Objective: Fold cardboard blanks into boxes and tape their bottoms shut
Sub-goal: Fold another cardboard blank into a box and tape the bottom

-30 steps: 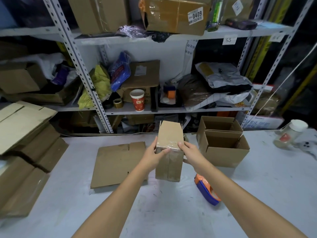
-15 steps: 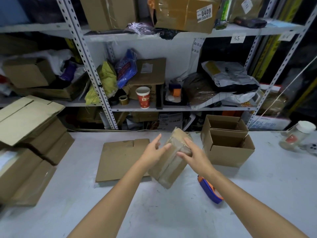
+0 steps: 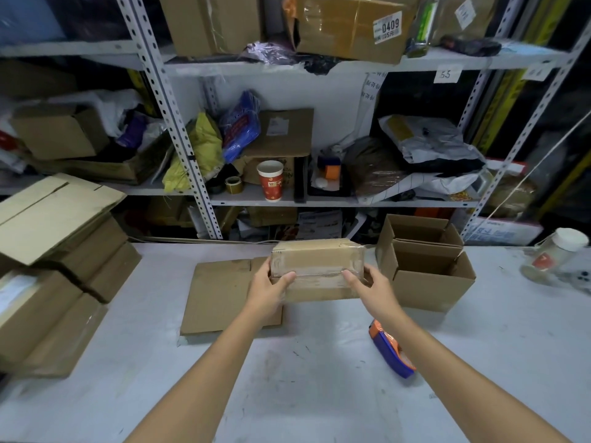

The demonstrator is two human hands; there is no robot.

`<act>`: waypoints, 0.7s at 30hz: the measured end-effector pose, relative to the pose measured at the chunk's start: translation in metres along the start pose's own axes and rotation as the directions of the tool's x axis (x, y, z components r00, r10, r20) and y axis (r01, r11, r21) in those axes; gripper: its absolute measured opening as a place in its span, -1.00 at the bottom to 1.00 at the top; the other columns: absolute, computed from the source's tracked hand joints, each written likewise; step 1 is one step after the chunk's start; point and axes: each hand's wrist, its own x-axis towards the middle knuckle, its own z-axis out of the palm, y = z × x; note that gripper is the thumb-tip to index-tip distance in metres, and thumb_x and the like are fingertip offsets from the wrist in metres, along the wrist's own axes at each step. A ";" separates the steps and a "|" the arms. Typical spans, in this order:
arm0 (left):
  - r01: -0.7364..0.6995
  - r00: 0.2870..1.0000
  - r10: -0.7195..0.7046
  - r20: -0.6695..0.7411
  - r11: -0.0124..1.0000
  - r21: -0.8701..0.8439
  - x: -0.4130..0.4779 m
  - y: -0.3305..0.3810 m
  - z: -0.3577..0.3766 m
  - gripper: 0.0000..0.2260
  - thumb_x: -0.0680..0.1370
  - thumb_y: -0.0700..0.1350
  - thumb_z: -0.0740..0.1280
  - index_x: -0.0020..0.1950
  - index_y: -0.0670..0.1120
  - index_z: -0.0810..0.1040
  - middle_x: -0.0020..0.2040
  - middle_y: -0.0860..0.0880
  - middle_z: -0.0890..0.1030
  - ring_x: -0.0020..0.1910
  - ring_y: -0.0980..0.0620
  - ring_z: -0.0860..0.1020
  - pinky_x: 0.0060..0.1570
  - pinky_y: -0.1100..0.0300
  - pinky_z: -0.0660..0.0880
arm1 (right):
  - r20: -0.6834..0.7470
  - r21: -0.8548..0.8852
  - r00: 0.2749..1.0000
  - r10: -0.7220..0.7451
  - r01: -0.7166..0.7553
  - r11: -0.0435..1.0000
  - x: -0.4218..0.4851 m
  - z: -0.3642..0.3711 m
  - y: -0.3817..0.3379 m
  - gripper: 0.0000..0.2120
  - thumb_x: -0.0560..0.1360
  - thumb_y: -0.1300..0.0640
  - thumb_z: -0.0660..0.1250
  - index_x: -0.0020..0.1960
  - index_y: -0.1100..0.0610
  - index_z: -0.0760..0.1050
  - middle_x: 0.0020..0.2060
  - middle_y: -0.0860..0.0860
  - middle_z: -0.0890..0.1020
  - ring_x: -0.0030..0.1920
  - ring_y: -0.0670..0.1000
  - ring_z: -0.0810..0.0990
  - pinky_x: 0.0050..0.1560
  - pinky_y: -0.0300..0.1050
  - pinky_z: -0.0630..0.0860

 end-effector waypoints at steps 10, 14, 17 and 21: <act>-0.097 0.992 0.086 0.096 0.989 0.111 -0.007 0.004 -0.002 -0.32 0.55 -0.20 0.43 0.60 0.04 0.22 0.43 0.11 0.48 0.37 0.18 0.46 0.42 0.11 0.39 | 0.258 0.103 0.852 0.456 -0.494 0.864 0.021 -0.041 -0.025 -0.42 0.46 -0.41 0.27 0.24 0.02 0.49 0.16 0.13 0.60 0.15 0.24 0.61 0.13 0.18 0.61; -0.106 0.988 0.089 0.129 0.985 0.136 -0.008 0.008 0.000 -0.29 0.53 -0.18 0.46 0.60 0.11 0.21 0.49 0.12 0.40 0.44 0.15 0.37 0.45 0.09 0.35 | 0.243 0.117 0.827 0.507 -0.544 0.831 0.019 -0.033 -0.027 -0.54 0.50 -0.13 0.43 0.24 0.15 0.48 0.09 0.22 0.64 0.10 0.23 0.64 0.11 0.22 0.61; -0.098 0.974 0.056 0.220 0.979 0.181 -0.005 0.011 -0.007 -0.24 0.49 0.02 0.50 0.59 0.16 0.18 0.53 0.16 0.32 0.49 0.14 0.31 0.47 0.05 0.32 | 0.182 0.229 0.873 0.453 -0.485 0.844 0.018 -0.027 -0.019 -0.57 0.53 -0.03 0.43 0.24 0.24 0.50 0.03 0.21 0.69 0.05 0.20 0.67 -0.02 0.16 0.65; -0.020 0.985 -0.015 0.169 0.979 0.205 -0.001 0.026 -0.013 -0.22 0.45 0.37 0.32 0.59 0.15 0.17 0.57 0.05 0.25 0.53 -0.01 0.26 0.46 -0.08 0.29 | 0.071 0.322 0.930 0.362 -0.365 0.874 0.015 -0.020 -0.007 -0.63 0.57 0.01 0.39 0.26 0.21 0.50 0.05 0.13 0.68 0.07 0.13 0.64 0.05 0.11 0.62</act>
